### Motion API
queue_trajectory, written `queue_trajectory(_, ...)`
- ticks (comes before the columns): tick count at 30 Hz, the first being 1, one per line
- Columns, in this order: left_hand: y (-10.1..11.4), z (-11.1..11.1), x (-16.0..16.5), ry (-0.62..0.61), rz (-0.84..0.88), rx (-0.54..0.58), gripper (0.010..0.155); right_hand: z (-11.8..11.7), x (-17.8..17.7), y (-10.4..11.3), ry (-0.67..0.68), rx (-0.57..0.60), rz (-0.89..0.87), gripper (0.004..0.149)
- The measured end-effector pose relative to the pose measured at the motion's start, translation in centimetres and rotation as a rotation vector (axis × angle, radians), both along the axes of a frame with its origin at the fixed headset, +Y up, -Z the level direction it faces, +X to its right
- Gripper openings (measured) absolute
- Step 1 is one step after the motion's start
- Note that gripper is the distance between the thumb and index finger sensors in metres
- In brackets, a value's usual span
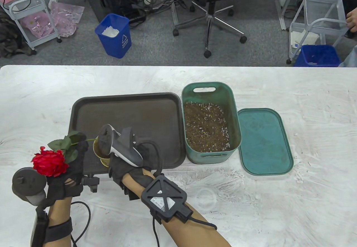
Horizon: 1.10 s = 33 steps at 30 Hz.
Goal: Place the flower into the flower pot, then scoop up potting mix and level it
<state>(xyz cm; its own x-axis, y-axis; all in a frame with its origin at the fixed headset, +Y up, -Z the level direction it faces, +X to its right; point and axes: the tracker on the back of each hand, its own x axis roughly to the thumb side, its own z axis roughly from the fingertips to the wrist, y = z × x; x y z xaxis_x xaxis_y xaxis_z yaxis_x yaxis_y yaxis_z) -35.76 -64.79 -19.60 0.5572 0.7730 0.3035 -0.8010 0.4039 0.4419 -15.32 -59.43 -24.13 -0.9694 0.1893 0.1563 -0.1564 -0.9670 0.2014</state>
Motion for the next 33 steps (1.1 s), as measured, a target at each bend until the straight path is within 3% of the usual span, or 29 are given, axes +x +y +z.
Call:
queue_trajectory(5,-0.3,0.1,-0.3,0.005,0.035,-0.006,0.042,0.3,0.0,0.8,0.010,0.015,0.016,0.052)
queue_trajectory(12,-0.1,0.1,0.2,-0.010,0.013,-0.003,0.042,-0.6,3.7,3.1,-0.057,0.018,-0.092,0.052)
queue_trajectory(25,-0.1,0.0,0.1,-0.002,0.010,-0.004,0.042,-3.4,17.2,7.7,-0.392,0.045,-0.414,0.051)
queue_trajectory(29,-0.1,0.0,0.2,-0.005,0.008,-0.004,0.042,-4.4,22.2,7.5,-0.531,0.058,-0.447,0.051)
queue_trajectory(33,-0.1,0.0,0.1,-0.004,0.002,-0.003,0.042,-6.2,25.3,6.2,-0.619,0.027,-0.331,0.051)
